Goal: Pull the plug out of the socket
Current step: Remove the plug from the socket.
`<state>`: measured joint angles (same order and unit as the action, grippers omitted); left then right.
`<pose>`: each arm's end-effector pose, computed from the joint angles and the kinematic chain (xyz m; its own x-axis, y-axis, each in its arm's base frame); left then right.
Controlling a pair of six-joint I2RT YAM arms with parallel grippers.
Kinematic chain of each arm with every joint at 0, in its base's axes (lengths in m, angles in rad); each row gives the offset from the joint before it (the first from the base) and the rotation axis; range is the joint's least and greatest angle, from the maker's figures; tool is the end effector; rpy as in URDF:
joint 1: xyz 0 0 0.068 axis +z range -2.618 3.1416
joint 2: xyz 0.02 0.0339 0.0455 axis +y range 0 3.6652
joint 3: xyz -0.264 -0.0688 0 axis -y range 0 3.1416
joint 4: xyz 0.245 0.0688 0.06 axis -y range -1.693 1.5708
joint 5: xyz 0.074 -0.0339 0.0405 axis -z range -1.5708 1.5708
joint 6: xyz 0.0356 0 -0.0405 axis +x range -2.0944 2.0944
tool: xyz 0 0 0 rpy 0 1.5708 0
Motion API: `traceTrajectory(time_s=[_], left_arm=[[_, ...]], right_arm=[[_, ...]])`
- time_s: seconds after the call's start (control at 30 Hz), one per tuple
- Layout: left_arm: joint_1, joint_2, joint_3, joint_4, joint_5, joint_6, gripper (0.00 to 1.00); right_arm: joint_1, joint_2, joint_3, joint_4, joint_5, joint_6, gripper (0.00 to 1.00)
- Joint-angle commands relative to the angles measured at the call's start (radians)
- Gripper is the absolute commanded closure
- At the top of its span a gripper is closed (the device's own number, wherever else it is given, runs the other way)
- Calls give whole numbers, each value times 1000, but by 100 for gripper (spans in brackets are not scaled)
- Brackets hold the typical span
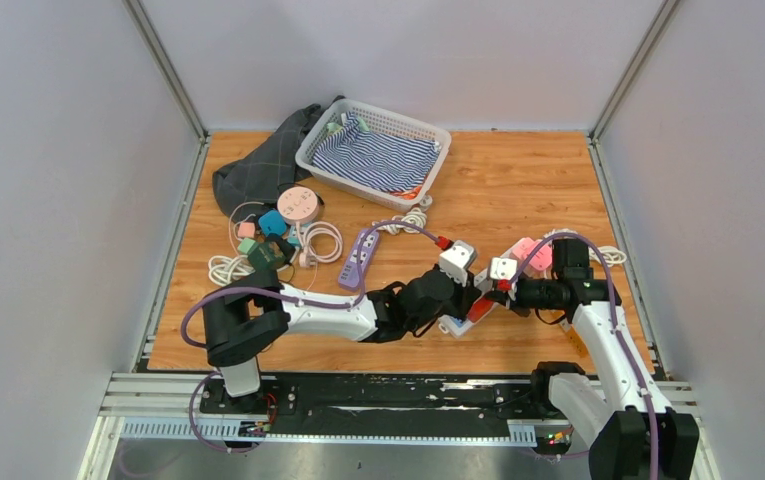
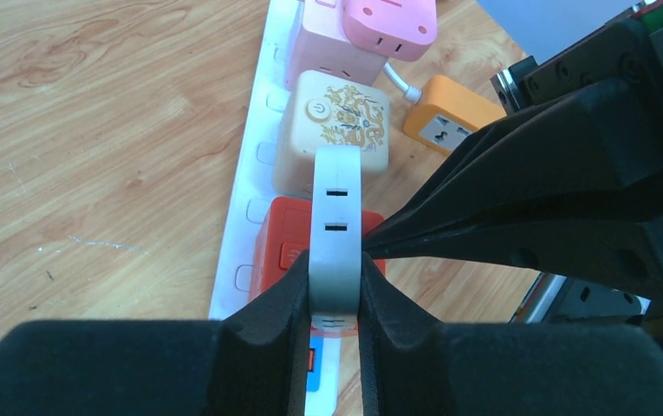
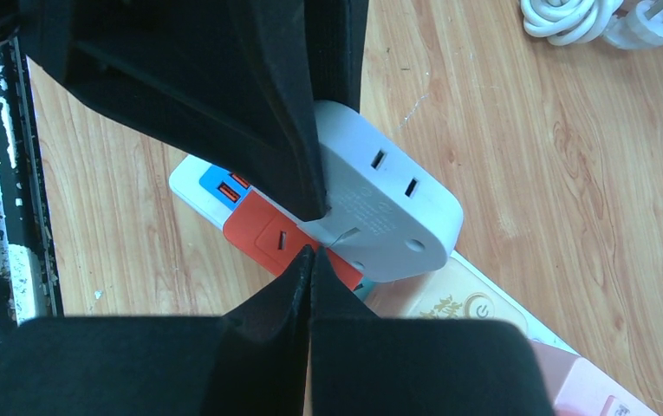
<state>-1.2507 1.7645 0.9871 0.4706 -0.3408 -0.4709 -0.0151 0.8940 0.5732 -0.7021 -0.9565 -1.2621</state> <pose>0.1340 -0.3665 0.2110 -0.4451 -0.0163 -0.8953 0.6648 0.6639 -0.3425 0.1557 0.0267 0.2183 0.1379 -0.5513 -0.8228 -0.9398 0.1893 -0.2843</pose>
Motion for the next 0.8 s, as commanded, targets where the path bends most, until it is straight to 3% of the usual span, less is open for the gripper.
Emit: traceTrajectory(time_s=[0.0,0.07,0.17,0.33,0.4,0.5,0.63,0.77], left_arm=[[0,-9,-11,-46,-107,47,100],[-38,-11,-10,-46,-233,142,100],[-46,8,-4,-46,-265,187,100],[24,23,0,-45,-1,-3,100],[27,21,10,-46,25,-13,100],[20,-1,2,-47,-18,11,100],[-39,-10,-10,-49,-267,190,100],[-20,16,-12,-48,-217,179,100]], right_arm=[[11,20,-35,-106,114,-8,100],[11,20,-35,-107,113,-8,100],[10,21,-35,-106,113,-10,100],[11,23,-35,-108,114,-11,99],[11,23,-36,-109,115,-12,99],[11,23,-35,-109,116,-13,100],[10,24,-35,-111,116,-15,99],[11,27,-34,-113,116,-18,99]])
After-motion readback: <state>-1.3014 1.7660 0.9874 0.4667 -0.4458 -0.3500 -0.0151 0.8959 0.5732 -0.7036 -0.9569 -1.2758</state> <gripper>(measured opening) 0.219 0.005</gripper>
